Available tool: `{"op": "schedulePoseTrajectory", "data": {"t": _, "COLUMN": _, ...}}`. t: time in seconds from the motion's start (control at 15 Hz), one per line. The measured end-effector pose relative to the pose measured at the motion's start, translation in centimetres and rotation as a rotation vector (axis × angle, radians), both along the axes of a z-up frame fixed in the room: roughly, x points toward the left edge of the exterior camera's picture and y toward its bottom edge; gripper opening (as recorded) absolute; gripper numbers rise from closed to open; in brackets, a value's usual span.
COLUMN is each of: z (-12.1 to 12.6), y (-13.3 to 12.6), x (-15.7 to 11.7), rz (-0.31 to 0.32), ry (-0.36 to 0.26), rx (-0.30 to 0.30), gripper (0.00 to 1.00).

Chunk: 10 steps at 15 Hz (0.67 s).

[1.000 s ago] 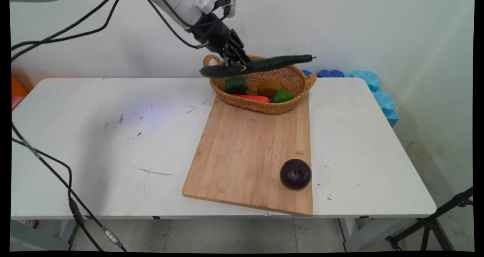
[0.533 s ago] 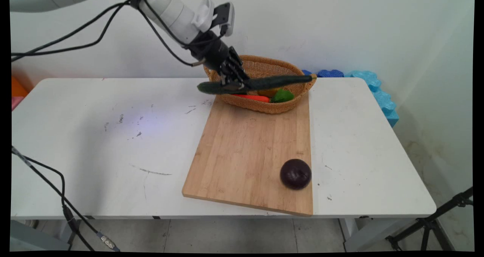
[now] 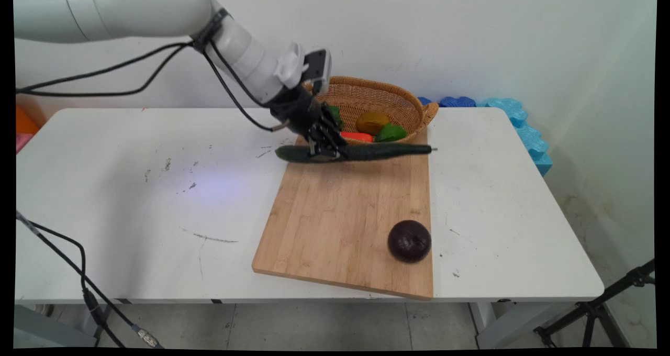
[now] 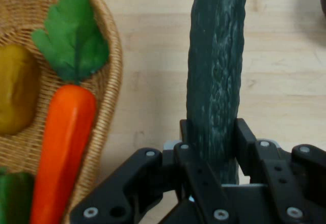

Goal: Place the picked object on the cutting board

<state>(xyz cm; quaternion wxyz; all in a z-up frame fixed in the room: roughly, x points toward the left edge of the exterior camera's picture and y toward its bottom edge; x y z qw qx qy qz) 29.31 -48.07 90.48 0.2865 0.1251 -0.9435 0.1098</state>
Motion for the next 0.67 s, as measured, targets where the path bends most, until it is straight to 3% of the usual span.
{"op": "schedulePoseTrajectory", "data": {"t": 0.67, "z": -6.1, "y": -0.4, "x": -2.2, "rz": 0.029, "ry": -0.032, "rx": 0.037, "gripper": 0.00}}
